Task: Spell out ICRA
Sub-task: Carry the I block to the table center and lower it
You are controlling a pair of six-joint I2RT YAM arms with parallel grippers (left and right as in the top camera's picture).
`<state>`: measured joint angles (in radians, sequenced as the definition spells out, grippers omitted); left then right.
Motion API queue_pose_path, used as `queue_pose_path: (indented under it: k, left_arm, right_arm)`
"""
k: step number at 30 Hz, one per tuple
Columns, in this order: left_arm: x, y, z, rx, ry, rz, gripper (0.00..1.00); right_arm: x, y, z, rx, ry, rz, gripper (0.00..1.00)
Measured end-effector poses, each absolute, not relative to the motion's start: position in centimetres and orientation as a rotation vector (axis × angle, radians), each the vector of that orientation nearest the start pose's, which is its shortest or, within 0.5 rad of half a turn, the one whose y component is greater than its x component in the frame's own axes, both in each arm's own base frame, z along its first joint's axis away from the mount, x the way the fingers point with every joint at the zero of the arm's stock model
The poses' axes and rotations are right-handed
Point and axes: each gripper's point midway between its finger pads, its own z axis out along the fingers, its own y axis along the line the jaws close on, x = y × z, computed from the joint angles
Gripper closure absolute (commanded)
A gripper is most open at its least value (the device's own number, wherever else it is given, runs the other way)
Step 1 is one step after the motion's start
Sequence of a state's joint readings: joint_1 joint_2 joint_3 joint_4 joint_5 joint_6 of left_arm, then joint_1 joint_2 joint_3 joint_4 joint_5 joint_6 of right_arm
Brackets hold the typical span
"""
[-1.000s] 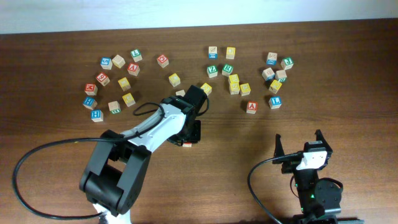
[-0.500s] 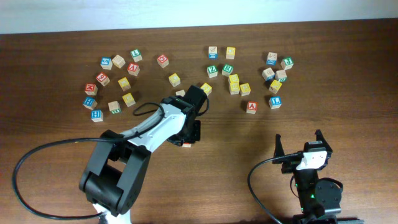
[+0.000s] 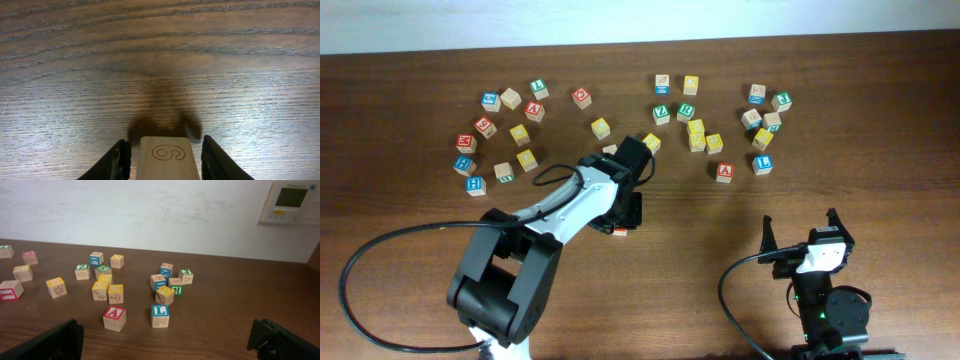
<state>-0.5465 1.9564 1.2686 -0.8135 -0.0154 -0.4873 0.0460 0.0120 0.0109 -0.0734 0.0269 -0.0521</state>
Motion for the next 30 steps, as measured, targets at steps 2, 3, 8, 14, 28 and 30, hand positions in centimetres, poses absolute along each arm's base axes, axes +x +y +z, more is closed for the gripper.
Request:
queue_pose_path:
  k: [2, 3, 8, 14, 28, 30]
  left_arm:
    - [31.22, -18.67, 0.37, 0.089, 3.072, -0.032, 0.71]
    - [31.15, -18.64, 0.36, 0.090, 3.075, -0.030, 0.73]
    - [30.58, -18.29, 0.33, 0.091, 3.099, -0.009, 0.74]
    - [30.96, -18.51, 0.34, 0.078, 3.083, -0.023, 0.72]
    - [31.02, -18.62, 0.35, -0.030, 3.083, -0.034, 0.68]
    - [31.01, -18.62, 0.34, -0.029, 3.083, -0.034, 0.57]
  right_arm:
    - [24.62, 0.68, 15.81, -0.060, 1.644, -0.026, 0.02]
    - [24.62, 0.68, 15.81, -0.061, 1.644, -0.027, 0.02]
    - [24.62, 0.68, 15.81, -0.061, 1.644, -0.027, 0.02]
    - [24.62, 0.67, 15.81, -0.061, 1.644, -0.027, 0.02]
    - [24.62, 0.67, 15.81, -0.061, 1.644, -0.027, 0.02]
    - [24.62, 0.67, 15.81, -0.060, 1.644, -0.027, 0.02]
